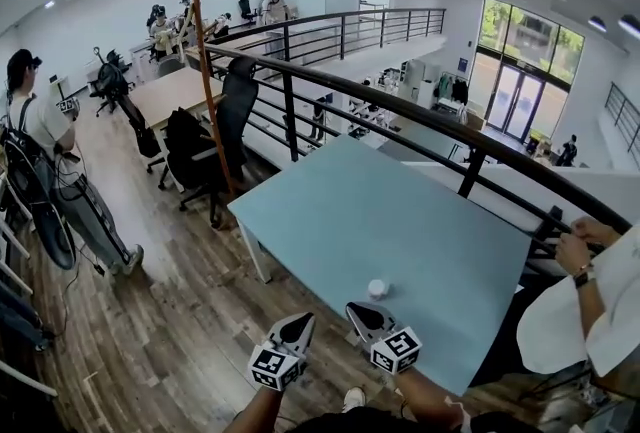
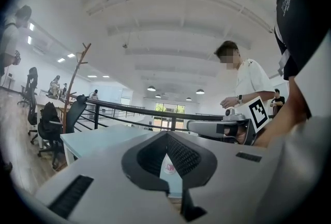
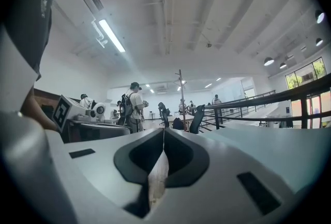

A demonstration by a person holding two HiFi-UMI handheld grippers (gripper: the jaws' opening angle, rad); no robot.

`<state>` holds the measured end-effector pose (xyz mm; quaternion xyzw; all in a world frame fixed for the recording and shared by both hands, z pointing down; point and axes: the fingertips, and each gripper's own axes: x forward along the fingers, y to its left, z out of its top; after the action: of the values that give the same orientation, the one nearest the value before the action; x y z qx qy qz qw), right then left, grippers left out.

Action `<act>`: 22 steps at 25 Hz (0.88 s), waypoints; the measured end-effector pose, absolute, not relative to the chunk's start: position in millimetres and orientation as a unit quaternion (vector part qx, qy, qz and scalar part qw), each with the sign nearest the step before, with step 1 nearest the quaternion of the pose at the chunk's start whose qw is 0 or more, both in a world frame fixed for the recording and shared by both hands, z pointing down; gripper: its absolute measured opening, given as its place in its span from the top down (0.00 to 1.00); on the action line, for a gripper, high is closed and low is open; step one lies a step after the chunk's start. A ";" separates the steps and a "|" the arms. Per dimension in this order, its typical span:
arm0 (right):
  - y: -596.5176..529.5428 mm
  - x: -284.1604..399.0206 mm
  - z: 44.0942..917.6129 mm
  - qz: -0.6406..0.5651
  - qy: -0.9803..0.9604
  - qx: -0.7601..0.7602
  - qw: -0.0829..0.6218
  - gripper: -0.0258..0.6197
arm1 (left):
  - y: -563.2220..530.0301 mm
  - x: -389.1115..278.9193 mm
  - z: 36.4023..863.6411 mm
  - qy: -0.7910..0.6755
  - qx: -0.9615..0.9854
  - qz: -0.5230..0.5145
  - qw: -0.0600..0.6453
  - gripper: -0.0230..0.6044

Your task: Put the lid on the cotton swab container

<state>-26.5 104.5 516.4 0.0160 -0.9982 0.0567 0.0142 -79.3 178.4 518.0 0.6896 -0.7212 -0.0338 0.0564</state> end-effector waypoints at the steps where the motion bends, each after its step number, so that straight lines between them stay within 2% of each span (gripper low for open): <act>1: 97.7 -23.7 513.3 0.054 -0.998 0.017 0.014 0.93 | 171.0 -78.9 516.7 -0.722 0.689 -0.034 0.057 0.94; 7: 50.9 -18.2 505.4 0.052 -0.999 0.017 0.004 0.93 | 123.9 -76.7 517.3 -0.721 0.689 -0.033 0.062 0.94; 13: 22.1 -2.4 517.2 0.038 -0.999 0.005 0.022 0.93 | 91.8 -69.9 523.0 -0.722 0.689 -0.015 0.060 0.94; 22: 1.3 -22.7 520.2 0.034 -0.999 0.006 0.027 0.93 | 53.4 -88.9 521.5 -0.714 0.697 0.000 0.058 0.94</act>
<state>-22.7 1.3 520.2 0.0063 -0.9990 0.0339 0.0267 -88.9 53.4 521.5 0.6974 -0.7143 0.0000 0.0582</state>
